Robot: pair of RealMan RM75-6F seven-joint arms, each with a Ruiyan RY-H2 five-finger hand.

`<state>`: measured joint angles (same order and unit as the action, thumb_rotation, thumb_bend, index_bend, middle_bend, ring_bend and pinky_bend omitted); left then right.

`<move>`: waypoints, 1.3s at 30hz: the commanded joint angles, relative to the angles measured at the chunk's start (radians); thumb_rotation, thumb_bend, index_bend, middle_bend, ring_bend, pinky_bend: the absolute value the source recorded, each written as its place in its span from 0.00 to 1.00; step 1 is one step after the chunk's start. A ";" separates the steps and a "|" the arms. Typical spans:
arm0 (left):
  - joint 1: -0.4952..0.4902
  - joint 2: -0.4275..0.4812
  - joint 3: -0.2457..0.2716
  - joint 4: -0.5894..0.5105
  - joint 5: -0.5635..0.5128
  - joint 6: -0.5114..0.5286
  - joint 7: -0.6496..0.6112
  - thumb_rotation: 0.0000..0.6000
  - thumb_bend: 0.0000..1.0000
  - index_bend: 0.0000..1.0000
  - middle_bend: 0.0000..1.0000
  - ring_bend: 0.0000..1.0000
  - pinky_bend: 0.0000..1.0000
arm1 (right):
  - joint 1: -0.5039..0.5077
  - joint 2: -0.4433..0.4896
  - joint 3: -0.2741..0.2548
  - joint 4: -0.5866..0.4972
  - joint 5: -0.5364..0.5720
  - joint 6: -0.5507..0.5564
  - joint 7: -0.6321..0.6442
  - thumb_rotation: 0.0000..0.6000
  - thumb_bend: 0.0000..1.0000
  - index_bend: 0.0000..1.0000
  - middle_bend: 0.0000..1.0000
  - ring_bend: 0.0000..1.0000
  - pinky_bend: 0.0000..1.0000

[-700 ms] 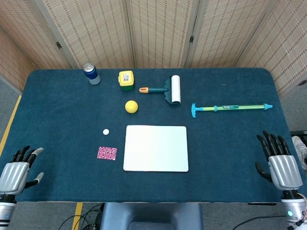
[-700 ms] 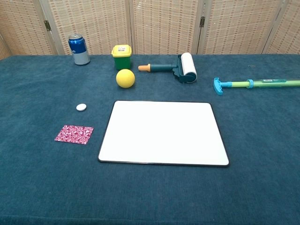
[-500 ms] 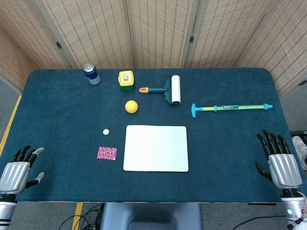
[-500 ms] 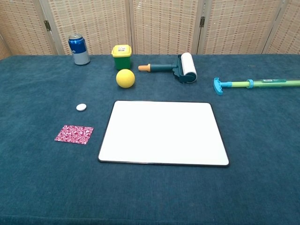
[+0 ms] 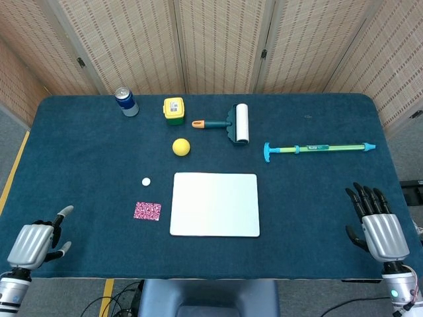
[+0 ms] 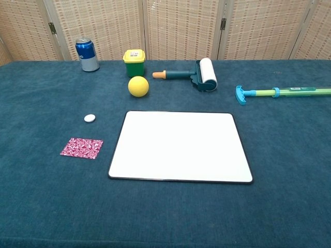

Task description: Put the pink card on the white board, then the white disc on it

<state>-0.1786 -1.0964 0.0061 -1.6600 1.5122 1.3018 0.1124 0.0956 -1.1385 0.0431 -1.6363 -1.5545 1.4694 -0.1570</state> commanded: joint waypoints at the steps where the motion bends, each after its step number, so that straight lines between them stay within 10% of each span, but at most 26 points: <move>1: -0.081 0.043 -0.005 -0.062 -0.007 -0.128 -0.029 1.00 0.32 0.23 1.00 0.98 0.87 | 0.005 -0.001 0.001 -0.001 0.002 -0.008 0.001 1.00 0.26 0.00 0.00 0.00 0.00; 14: -0.426 0.065 -0.094 -0.240 -0.528 -0.565 0.270 1.00 0.32 0.23 1.00 0.98 0.88 | 0.013 0.028 -0.007 0.004 0.029 -0.051 0.035 1.00 0.27 0.00 0.00 0.00 0.00; 28: -0.697 -0.186 -0.071 -0.126 -0.948 -0.463 0.522 1.00 0.32 0.25 1.00 0.98 0.88 | 0.028 0.051 -0.018 0.012 0.014 -0.077 0.093 1.00 0.28 0.00 0.00 0.00 0.00; 39: -0.749 -0.249 -0.061 -0.041 -1.005 -0.479 0.498 1.00 0.32 0.27 1.00 0.98 0.88 | 0.031 0.059 -0.013 0.016 0.027 -0.080 0.115 1.00 0.28 0.00 0.00 0.00 0.00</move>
<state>-0.9219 -1.3448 -0.0589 -1.7068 0.5146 0.8325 0.6181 0.1269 -1.0797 0.0299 -1.6204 -1.5275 1.3894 -0.0422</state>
